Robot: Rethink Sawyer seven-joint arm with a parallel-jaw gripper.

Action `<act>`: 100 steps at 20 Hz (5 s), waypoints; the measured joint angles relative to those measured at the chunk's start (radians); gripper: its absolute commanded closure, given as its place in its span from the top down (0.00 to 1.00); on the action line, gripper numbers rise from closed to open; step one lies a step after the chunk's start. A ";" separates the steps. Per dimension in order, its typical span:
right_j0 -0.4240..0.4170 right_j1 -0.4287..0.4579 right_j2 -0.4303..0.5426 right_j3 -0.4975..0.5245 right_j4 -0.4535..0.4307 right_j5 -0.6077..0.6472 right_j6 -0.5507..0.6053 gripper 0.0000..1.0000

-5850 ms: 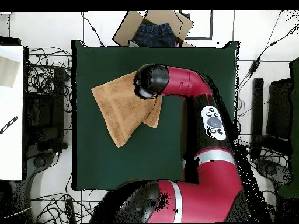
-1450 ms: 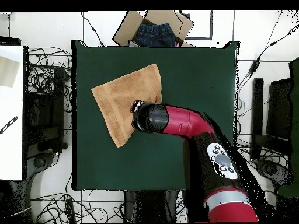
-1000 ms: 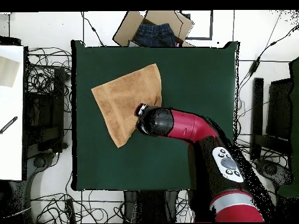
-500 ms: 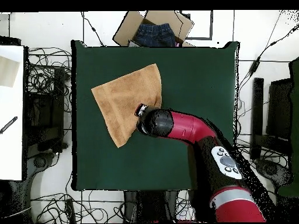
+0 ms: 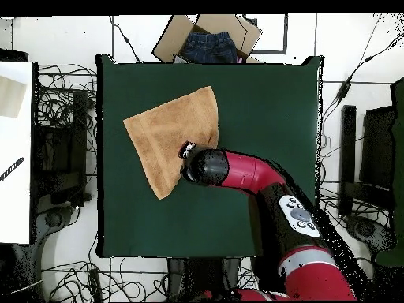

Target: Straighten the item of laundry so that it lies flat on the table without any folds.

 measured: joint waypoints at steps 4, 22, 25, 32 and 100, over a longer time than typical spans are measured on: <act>0.000 -0.001 0.000 0.002 0.000 -0.011 0.000 1.00; 0.024 -0.049 0.015 0.035 0.001 -0.060 0.000 1.00; -0.008 -0.055 0.031 0.058 0.001 -0.061 0.000 1.00; -0.087 -0.053 0.055 0.089 0.001 -0.061 0.000 1.00; -0.271 0.145 0.062 0.008 -0.206 -0.080 0.000 1.00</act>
